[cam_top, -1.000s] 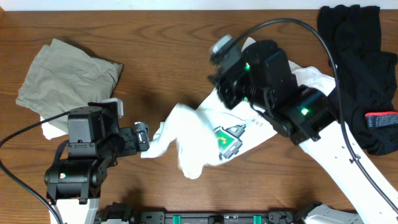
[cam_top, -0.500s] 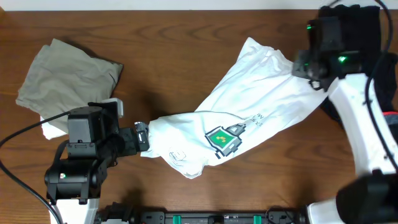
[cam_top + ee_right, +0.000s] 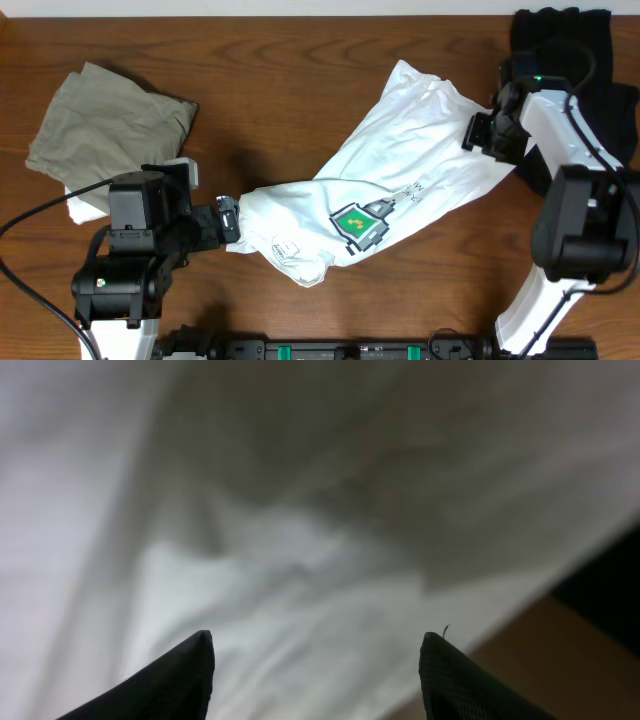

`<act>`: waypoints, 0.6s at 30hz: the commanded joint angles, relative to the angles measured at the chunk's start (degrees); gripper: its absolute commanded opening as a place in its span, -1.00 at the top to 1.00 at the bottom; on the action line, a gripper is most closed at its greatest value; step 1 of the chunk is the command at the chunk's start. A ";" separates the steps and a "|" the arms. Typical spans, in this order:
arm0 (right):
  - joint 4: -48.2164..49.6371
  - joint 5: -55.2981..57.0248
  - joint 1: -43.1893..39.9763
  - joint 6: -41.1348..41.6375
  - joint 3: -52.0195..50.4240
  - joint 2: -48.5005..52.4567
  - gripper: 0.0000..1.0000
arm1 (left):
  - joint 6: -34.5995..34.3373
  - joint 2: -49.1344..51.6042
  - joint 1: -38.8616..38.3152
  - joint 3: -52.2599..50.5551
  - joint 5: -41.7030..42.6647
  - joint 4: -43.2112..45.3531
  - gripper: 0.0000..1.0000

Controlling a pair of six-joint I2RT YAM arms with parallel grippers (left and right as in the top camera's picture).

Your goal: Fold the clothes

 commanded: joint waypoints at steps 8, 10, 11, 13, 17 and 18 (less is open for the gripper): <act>4.02 -5.09 0.59 -1.86 -0.15 5.86 0.11 | 0.94 -0.09 -0.24 1.07 0.55 -0.15 -0.96; 4.59 -6.54 1.25 -2.23 -0.15 5.92 0.58 | 0.94 -0.09 -0.24 1.07 0.55 -0.15 -0.96; 5.01 -7.37 1.62 -2.45 -0.15 5.88 0.75 | 0.94 -0.09 -0.24 1.07 0.57 -0.15 -0.96; 5.73 -10.25 2.36 -4.26 -0.13 5.64 0.96 | 0.94 -0.07 -0.24 1.07 0.55 -0.15 -0.96; 6.03 -17.99 4.55 -9.40 0.66 3.17 0.97 | 0.94 -0.09 -0.24 1.07 0.55 -0.15 -0.96; 6.05 -19.54 5.11 -10.97 0.96 2.29 0.95 | 0.94 -0.09 -0.24 1.07 0.55 -0.15 -0.96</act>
